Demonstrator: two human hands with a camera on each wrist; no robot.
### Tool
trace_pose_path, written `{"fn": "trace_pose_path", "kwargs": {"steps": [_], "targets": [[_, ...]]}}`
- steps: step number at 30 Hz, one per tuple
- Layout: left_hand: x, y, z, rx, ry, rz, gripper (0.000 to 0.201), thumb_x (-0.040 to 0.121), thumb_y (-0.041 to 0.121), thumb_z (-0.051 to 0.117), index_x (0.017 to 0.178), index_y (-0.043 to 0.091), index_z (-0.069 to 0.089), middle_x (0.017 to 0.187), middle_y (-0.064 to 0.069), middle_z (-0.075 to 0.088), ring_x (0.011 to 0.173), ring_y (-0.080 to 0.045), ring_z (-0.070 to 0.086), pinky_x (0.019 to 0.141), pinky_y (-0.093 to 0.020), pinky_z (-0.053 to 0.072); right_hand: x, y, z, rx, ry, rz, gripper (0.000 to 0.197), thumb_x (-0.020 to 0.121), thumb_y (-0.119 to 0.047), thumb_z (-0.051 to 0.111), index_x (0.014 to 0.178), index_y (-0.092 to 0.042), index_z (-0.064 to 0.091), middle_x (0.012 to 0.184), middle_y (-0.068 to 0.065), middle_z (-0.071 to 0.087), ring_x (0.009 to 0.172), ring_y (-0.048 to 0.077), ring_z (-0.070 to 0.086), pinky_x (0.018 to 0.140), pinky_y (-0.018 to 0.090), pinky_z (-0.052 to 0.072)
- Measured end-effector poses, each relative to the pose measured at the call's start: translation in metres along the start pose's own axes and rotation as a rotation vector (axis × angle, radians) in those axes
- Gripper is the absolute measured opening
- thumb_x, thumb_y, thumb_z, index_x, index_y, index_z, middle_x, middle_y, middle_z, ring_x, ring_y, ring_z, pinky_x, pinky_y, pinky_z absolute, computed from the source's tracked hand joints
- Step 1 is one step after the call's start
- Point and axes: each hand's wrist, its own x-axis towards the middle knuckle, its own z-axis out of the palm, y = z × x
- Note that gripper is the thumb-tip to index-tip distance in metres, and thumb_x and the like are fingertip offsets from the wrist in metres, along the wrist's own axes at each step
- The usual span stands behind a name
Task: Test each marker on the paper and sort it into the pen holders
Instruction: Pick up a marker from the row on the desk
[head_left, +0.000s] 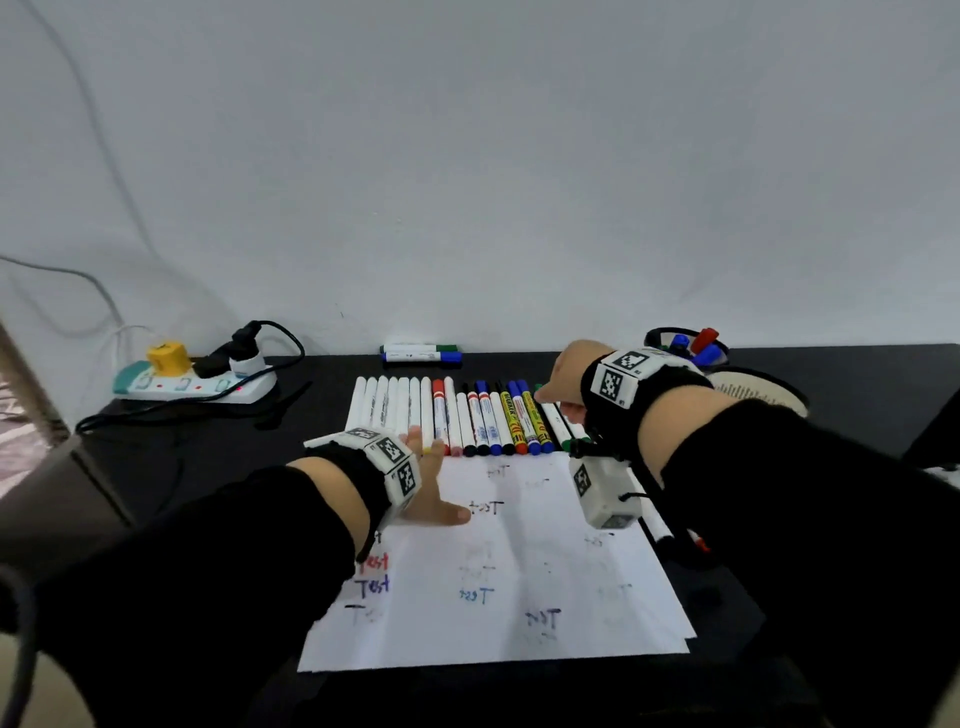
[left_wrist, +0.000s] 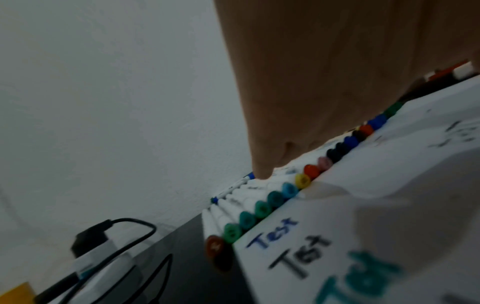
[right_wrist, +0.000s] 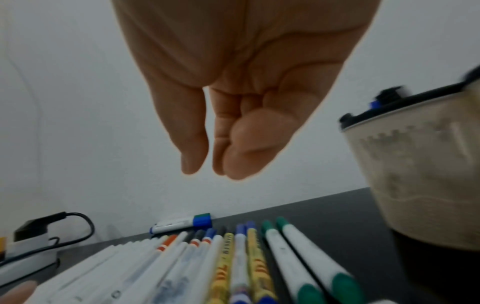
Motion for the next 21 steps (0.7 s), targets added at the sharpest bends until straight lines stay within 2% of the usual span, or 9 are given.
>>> {"fn": "trace_pose_path", "kwargs": {"steps": [4, 8, 11, 13, 16, 21], "targets": [[0.006, -0.036, 0.004, -0.012, -0.042, -0.055, 0.105, 0.082, 0.072, 0.039, 0.146, 0.012, -0.019, 0.152, -0.017, -0.025, 0.143, -0.032, -0.013, 0.117, -0.049, 0.003, 0.024, -0.045, 0.002, 0.024, 0.013, -0.076, 0.031, 0.081, -0.042, 0.067, 0.069, -0.014, 0.059, 0.081, 0.008, 0.07, 0.086, 0.028, 0.07, 0.083, 0.039, 0.056], [0.014, -0.063, 0.007, -0.064, -0.049, -0.079, 0.106, 0.083, 0.068, 0.044, 0.146, 0.011, -0.02, 0.152, -0.017, -0.026, 0.143, -0.032, -0.015, 0.117, -0.047, 0.002, 0.058, -0.085, 0.009, -0.002, 0.018, -0.142, 0.03, 0.08, -0.043, 0.066, 0.075, -0.013, 0.063, 0.082, 0.007, 0.071, 0.079, 0.026, 0.07, 0.08, 0.038, 0.057], [0.025, -0.083, 0.009, -0.095, -0.033, -0.089, 0.108, 0.082, 0.068, 0.046, 0.146, 0.011, -0.019, 0.152, -0.017, -0.025, 0.143, -0.031, -0.015, 0.118, -0.045, 0.002, 0.088, -0.111, 0.017, -0.058, 0.013, -0.183, 0.031, 0.08, -0.044, 0.066, 0.071, -0.014, 0.061, 0.075, 0.005, 0.067, 0.077, 0.026, 0.068, 0.078, 0.034, 0.056], [0.031, -0.094, 0.008, -0.107, -0.035, -0.09, 0.109, 0.081, 0.068, 0.047, 0.146, 0.012, -0.019, 0.152, -0.015, -0.026, 0.143, -0.029, -0.016, 0.118, -0.045, 0.002, 0.103, -0.122, 0.022, -0.076, 0.013, -0.2, 0.029, 0.078, -0.042, 0.068, 0.079, -0.014, 0.064, 0.08, 0.006, 0.068, 0.079, 0.027, 0.068, 0.078, 0.033, 0.056], [0.045, -0.11, 0.006, -0.141, -0.026, -0.078, 0.109, 0.08, 0.069, 0.047, 0.147, 0.012, -0.017, 0.153, -0.014, -0.025, 0.144, -0.028, -0.015, 0.118, -0.044, 0.002, 0.131, -0.139, 0.03, -0.121, 0.003, -0.22, 0.035, 0.077, -0.041, 0.069, 0.096, -0.012, 0.067, 0.094, 0.007, 0.068, 0.089, 0.028, 0.065, 0.086, 0.037, 0.054], [0.065, -0.129, 0.002, -0.153, -0.055, -0.057, 0.109, 0.08, 0.07, 0.046, 0.147, 0.012, -0.018, 0.153, -0.012, -0.026, 0.144, -0.027, -0.015, 0.118, -0.044, 0.002, 0.168, -0.156, 0.039, -0.254, -0.015, -0.24, 0.037, 0.079, -0.043, 0.064, 0.098, -0.011, 0.066, 0.097, 0.008, 0.066, 0.089, 0.029, 0.063, 0.089, 0.037, 0.052]]}}
